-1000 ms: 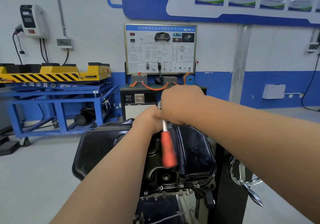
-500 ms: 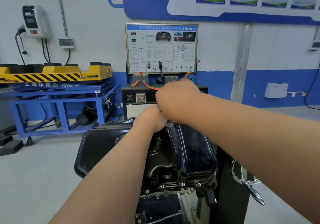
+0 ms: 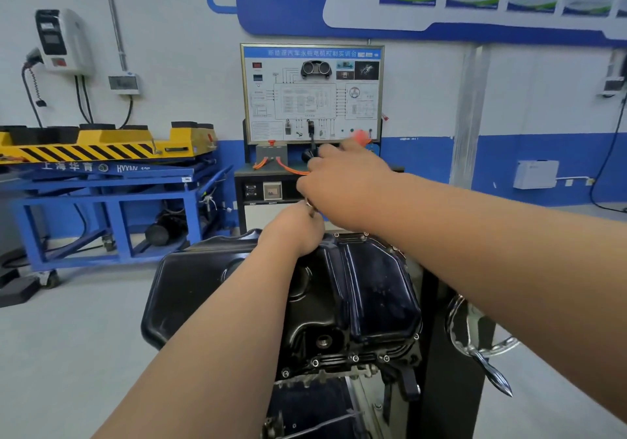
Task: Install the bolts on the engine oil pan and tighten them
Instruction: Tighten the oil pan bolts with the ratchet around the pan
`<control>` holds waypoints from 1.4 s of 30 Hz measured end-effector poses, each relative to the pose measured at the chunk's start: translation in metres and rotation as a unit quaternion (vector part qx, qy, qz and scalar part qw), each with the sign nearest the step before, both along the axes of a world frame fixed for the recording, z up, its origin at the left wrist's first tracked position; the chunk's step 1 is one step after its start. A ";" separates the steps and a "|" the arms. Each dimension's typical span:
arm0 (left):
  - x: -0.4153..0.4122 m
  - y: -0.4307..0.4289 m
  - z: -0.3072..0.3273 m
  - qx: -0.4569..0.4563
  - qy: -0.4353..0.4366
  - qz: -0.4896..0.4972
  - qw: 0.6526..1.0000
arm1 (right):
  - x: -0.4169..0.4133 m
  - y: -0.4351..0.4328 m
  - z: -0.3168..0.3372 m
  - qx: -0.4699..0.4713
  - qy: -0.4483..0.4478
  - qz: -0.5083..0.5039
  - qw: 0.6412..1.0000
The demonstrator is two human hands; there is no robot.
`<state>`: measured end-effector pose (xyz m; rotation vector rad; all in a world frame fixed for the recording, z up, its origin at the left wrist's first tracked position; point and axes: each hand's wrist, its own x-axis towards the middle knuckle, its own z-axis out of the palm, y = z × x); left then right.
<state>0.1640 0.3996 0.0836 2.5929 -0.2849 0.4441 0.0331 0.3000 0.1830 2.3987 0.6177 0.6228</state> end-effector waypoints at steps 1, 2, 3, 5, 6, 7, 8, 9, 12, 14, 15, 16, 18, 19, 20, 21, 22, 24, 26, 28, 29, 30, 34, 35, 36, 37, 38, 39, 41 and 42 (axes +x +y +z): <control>0.000 0.001 -0.001 0.026 -0.003 0.005 1.000 | 0.001 0.000 0.000 -0.031 -0.029 0.013 0.999; 0.000 0.002 -0.001 0.035 -0.015 0.005 0.999 | 0.002 0.001 -0.001 -0.053 -0.045 0.020 0.997; 0.001 0.002 -0.001 0.021 -0.011 0.004 1.000 | 0.002 0.003 -0.005 -0.058 -0.046 0.018 0.997; 0.000 -0.003 0.002 -0.032 0.018 -0.004 0.999 | 0.004 0.004 -0.010 0.018 -0.022 -0.014 0.999; -0.002 -0.008 0.006 -0.089 0.045 -0.025 0.995 | 0.004 0.003 -0.012 0.083 0.012 -0.045 0.995; -0.005 -0.012 0.009 -0.163 0.079 -0.057 0.982 | 0.005 0.003 -0.014 0.148 0.046 -0.075 0.985; -0.007 -0.015 0.011 -0.186 0.087 -0.082 0.975 | 0.006 0.003 -0.016 0.196 0.072 -0.095 0.973; -0.007 -0.015 0.010 -0.191 0.076 -0.090 0.975 | 0.007 0.004 -0.017 0.211 0.083 -0.104 0.968; -0.010 -0.005 0.005 -0.048 0.029 -0.033 0.998 | -0.001 0.004 -0.009 0.104 0.043 -0.042 0.993; -0.010 0.000 0.001 0.013 0.012 0.021 1.000 | 0.001 -0.001 -0.002 0.010 -0.020 0.013 1.000; -0.012 0.001 0.001 0.026 0.006 0.023 0.999 | 0.002 -0.002 0.000 -0.022 -0.046 0.033 0.998; -0.013 0.000 0.002 0.025 0.002 0.022 0.999 | 0.003 -0.002 -0.001 -0.033 -0.059 0.049 0.997; -0.016 -0.001 0.004 0.009 0.012 0.014 1.000 | 0.004 0.000 -0.006 -0.018 -0.045 0.032 0.998; -0.017 -0.002 0.005 -0.004 0.009 0.009 1.000 | 0.006 0.000 -0.009 0.026 -0.022 0.003 0.999; -0.015 -0.007 0.008 -0.022 0.017 0.012 1.000 | 0.006 -0.001 -0.012 0.085 0.011 -0.031 0.996; -0.012 -0.011 0.010 -0.045 0.038 0.027 0.998 | 0.008 -0.001 -0.016 0.137 0.036 -0.063 0.988; -0.012 -0.015 0.013 -0.057 0.061 0.051 0.995 | 0.008 -0.001 -0.019 0.177 0.052 -0.081 0.979; -0.014 -0.015 0.012 -0.031 0.069 0.097 0.992 | 0.009 0.001 -0.022 0.184 0.049 -0.087 0.978; -0.017 -0.006 0.006 0.028 0.029 0.082 0.996 | 0.006 0.003 -0.019 0.162 0.028 -0.077 0.983; -0.027 0.000 0.003 0.049 0.004 0.072 0.996 | 0.004 0.001 -0.011 0.113 0.006 -0.059 0.992; -0.027 -0.001 0.001 0.049 -0.005 0.076 0.996 | 0.005 0.000 -0.009 0.085 -0.016 -0.039 0.995; -0.024 -0.002 0.002 0.031 -0.016 0.092 0.995 | 0.004 0.000 -0.008 0.052 -0.044 -0.016 0.998; -0.024 -0.002 0.004 0.022 -0.008 0.082 0.996 | 0.006 0.004 -0.013 0.022 -0.039 -0.020 0.999; -0.023 0.000 0.003 0.036 -0.007 0.076 0.996 | 0.008 0.004 -0.012 0.047 -0.018 -0.040 0.998; -0.023 0.001 0.003 0.034 -0.007 0.073 0.997 | 0.008 0.004 -0.011 0.071 -0.002 -0.050 0.996; -0.023 0.001 0.004 0.031 -0.006 0.071 0.997 | 0.009 0.004 -0.010 0.088 0.007 -0.054 0.995; -0.024 0.001 0.005 0.023 -0.005 0.072 0.997 | 0.009 0.004 -0.009 0.102 0.014 -0.057 0.993; -0.025 0.000 0.005 0.024 -0.010 0.072 0.997 | 0.009 0.003 -0.008 0.101 0.016 -0.061 0.993; -0.026 -0.001 0.005 0.029 -0.003 0.072 0.997 | 0.010 0.005 -0.007 0.091 0.014 -0.065 0.994; -0.028 -0.001 0.006 0.026 0.002 0.072 0.997 | 0.010 0.006 -0.007 0.087 0.013 -0.067 0.994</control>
